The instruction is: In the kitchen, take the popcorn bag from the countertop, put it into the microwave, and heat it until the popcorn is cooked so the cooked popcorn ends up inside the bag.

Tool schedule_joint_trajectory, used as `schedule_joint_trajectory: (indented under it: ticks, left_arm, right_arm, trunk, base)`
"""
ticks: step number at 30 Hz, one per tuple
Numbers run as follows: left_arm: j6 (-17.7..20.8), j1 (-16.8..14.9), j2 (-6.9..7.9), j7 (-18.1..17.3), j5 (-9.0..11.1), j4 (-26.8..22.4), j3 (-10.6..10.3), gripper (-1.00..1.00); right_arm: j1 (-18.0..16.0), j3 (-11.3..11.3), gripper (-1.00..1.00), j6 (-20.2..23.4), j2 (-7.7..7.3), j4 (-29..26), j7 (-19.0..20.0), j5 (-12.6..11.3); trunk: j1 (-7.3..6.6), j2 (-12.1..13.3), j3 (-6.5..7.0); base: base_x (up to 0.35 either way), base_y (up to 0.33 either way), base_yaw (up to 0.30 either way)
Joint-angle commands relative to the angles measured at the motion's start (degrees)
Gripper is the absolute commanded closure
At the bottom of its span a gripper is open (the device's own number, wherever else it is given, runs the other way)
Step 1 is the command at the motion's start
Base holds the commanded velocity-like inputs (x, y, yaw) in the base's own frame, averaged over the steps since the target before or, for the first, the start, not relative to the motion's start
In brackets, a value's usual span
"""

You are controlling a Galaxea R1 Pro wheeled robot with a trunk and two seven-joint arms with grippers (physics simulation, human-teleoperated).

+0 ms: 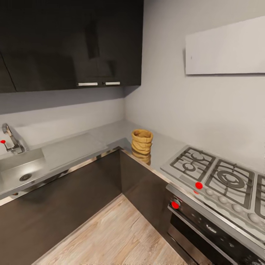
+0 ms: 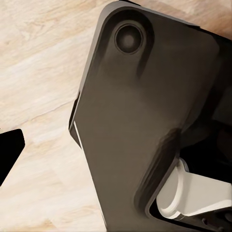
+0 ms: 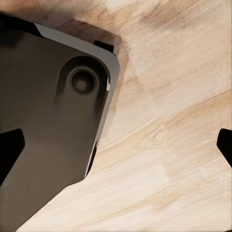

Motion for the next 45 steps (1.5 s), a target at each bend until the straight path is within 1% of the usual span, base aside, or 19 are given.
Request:
schedule_joint_trajectory:
  ticks: [1, 6, 8, 10, 14, 19, 24, 45]
  left_arm:
    - [-0.08, 0.01, -0.01, 0.05, 0.17, -0.08, 0.07, -1.00]
    - [-0.14, -0.03, 0.16, 0.03, 0.49, -0.11, 0.15, -1.00]
    - [-0.13, -0.02, 0.06, -0.01, 0.55, -0.20, -0.27, -1.00]
    - [-0.15, 0.00, 0.21, -0.03, 0.78, -0.26, -0.31, -1.00]
    - [-0.17, 0.01, 0.62, -0.04, 0.55, -0.18, -0.56, -1.00]
    - [-0.17, 0.01, 0.37, -0.04, 0.53, -0.18, -0.51, -1.00]
    - [-0.17, -0.02, 0.57, -0.04, 0.53, -0.20, -0.60, -1.00]
    - [-0.17, 0.00, 0.47, -0.04, 0.51, -0.20, -0.54, -1.00]
  right_arm:
    - [-0.07, -0.48, -1.00, -0.34, -0.04, 0.16, 0.12, 0.30]
    - [-0.07, -0.54, -1.00, -0.62, -0.04, 0.16, 0.14, 0.30]
    - [-0.07, -0.56, -1.00, -0.65, -0.04, 0.16, 0.12, 0.35]
    - [-0.07, -0.57, -1.00, -0.67, -0.04, 0.16, 0.12, 0.33]
    - [-0.07, -0.76, -1.00, -0.78, 0.01, 0.16, 0.22, 0.41]
    - [-0.07, -0.73, -1.00, -0.94, -0.03, 0.16, 0.47, 0.48]
    - [-0.07, -0.75, -1.00, -0.94, -0.04, 0.16, 0.49, 0.48]
    - [-0.07, -0.72, -1.00, -0.85, -0.04, 0.16, 0.66, 0.48]
  trunk:
    - [0.01, -0.06, -0.17]
    - [0.01, -0.06, -0.63]
    - [0.01, -0.06, -0.81]
    - [0.01, -0.06, -0.99]
    - [0.01, -0.06, -1.36]
    - [0.01, -0.06, -1.82]
    - [0.01, -0.06, -2.27]
    - [0.01, -0.06, -4.21]
  base:
    - [0.000, 0.000, -0.067]
    - [0.000, 0.000, -0.067]
    - [0.000, 0.000, -0.067]
    - [0.000, 0.000, -0.067]
    - [0.000, 0.000, -0.031]
    - [0.000, 0.000, -0.002]
    - [0.000, 0.000, 0.000]
    - [0.000, 0.000, 0.000]
